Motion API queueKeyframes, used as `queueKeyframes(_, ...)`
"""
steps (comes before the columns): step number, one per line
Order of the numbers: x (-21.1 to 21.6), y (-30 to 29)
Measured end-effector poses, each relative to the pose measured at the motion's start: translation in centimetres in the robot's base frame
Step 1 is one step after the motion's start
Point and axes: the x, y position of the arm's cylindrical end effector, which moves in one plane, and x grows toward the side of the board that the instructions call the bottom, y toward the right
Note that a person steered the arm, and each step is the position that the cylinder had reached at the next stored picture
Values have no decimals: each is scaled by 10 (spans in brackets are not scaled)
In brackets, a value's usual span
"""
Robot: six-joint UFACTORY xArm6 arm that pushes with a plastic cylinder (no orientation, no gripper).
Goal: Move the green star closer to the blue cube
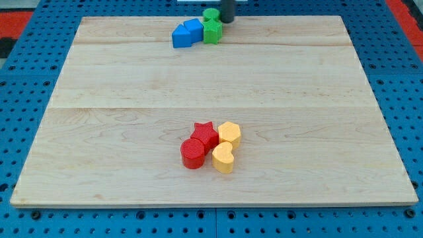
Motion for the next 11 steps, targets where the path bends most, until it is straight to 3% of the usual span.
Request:
queueKeyframes(1, 18, -26)
queueKeyframes(4, 19, 79)
queueKeyframes(5, 75, 102)
queueKeyframes(6, 101, 83)
queueKeyframes(8, 68, 49)
queueKeyframes(11, 61, 0)
